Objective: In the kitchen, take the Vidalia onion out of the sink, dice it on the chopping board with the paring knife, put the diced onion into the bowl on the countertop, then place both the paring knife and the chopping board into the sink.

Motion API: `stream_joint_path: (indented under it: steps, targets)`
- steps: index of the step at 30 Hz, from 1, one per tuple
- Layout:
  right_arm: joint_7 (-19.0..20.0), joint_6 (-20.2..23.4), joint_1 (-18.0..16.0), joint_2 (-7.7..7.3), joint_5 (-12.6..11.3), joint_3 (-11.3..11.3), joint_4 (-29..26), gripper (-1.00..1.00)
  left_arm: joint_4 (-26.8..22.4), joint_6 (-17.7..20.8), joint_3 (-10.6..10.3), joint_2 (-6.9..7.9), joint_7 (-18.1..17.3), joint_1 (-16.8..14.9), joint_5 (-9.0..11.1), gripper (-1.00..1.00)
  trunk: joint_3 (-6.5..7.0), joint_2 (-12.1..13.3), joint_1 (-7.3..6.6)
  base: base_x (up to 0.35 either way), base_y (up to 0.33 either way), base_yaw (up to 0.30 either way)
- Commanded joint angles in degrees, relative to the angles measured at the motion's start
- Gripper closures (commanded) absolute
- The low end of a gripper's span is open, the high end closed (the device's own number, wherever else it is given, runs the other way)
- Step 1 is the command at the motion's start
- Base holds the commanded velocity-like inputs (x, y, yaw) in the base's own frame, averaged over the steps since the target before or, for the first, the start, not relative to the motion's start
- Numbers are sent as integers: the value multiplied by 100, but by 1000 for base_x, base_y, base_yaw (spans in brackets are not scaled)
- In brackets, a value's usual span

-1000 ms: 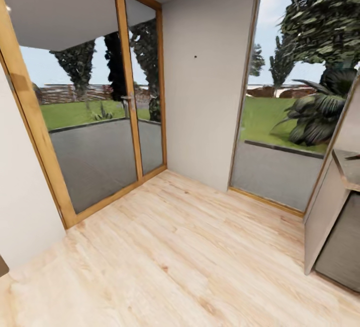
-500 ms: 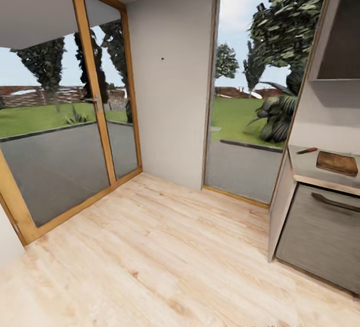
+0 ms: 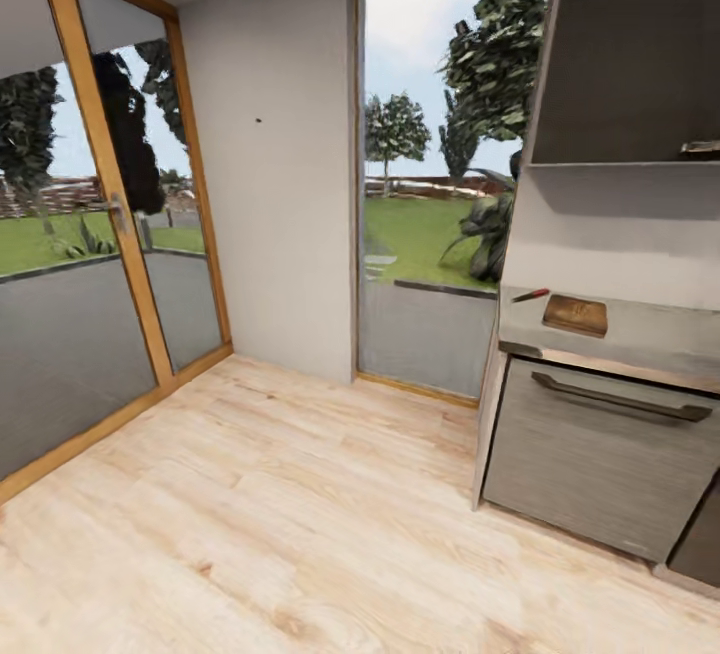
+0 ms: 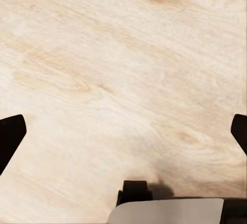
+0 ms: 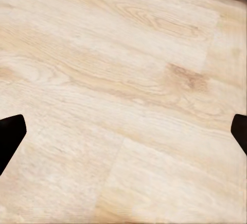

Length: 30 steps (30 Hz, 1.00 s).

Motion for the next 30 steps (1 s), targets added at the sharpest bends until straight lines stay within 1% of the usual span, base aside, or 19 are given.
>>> stream_joint_path:
  steps: [1, 19, 30]
  targets:
    - [4, -19, -5, 0, -2, -1, 8, -100, -1, -16, 3, 0, 0, -1, 2, -100, -2, -3, 0, 0, -317, -242]
    - [-1, -19, -5, -1, -2, -1, 8, -100, 1, -16, 3, 0, 0, -2, 2, -100, 75, -3, 0, 3, -307, -242]
    - [-2, -19, -5, 0, -2, -1, 45, -100, 1, -17, 3, 0, 0, -1, 2, -100, 114, -3, 0, 4, -25, -259]
